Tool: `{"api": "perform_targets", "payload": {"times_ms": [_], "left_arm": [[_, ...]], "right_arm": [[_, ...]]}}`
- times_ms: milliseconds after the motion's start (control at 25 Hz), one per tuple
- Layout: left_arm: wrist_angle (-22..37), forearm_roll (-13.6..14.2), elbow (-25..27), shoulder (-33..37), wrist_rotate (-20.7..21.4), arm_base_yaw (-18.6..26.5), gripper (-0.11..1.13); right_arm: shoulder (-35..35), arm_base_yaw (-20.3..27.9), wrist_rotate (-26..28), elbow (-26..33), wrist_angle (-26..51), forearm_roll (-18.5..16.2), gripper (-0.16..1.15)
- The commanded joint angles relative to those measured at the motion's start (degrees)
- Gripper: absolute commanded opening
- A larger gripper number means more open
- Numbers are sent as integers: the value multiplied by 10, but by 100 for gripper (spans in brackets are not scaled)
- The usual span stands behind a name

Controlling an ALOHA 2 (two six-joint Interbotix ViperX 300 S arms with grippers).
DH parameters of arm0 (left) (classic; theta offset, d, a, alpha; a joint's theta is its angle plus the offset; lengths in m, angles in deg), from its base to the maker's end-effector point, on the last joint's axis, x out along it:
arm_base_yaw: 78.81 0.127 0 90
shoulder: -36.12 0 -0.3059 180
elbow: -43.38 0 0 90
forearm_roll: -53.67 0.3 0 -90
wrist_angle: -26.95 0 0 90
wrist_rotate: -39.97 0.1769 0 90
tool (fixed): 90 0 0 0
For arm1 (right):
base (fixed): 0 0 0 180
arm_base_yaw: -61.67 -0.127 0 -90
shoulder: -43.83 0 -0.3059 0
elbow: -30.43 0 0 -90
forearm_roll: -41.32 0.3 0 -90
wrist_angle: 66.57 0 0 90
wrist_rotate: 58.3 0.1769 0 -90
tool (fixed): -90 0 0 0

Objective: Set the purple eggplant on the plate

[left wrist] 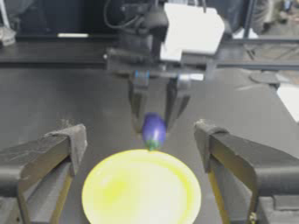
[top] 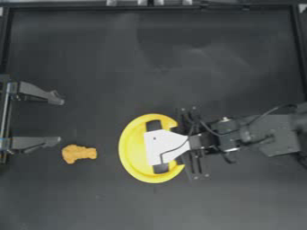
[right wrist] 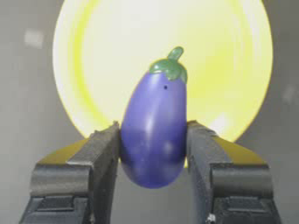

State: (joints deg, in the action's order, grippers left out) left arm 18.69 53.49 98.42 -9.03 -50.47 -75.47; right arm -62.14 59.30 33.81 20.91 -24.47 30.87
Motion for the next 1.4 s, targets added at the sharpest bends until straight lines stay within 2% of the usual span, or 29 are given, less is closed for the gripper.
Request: {"api": "perform_targets", "payload": {"times_ms": [40, 480, 720, 840, 960, 1080, 1240, 1280, 1400], "left_arm": [[-3, 0, -6, -2, 0, 1, 103], [-4, 0, -6, -2, 0, 1, 103], [-4, 1, -5, -2, 0, 1, 103], [-4, 0, -1, -2, -1, 1, 103], [-4, 1, 0, -2, -1, 1, 103], [-4, 0, -1, -2, -1, 1, 103], [-4, 1, 1, -2, -1, 1, 103], [-4, 0, 1, -2, -1, 1, 103], [-4, 0, 2, -2, -1, 1, 103]], "right_arm": [[-14, 8, -8, 20, -32, 1, 28], [-62, 21, -18, 24, -75, 6, 28], [-75, 18, -28, 31, -77, 24, 28], [-83, 18, -45, 33, -79, 44, 31], [-87, 18, -61, 37, -82, 64, 41], [-87, 20, -73, 43, -83, 89, 66], [-88, 25, -74, 44, -82, 102, 105], [-88, 26, -74, 44, -82, 103, 107], [-88, 27, -74, 44, -81, 104, 100]]}}
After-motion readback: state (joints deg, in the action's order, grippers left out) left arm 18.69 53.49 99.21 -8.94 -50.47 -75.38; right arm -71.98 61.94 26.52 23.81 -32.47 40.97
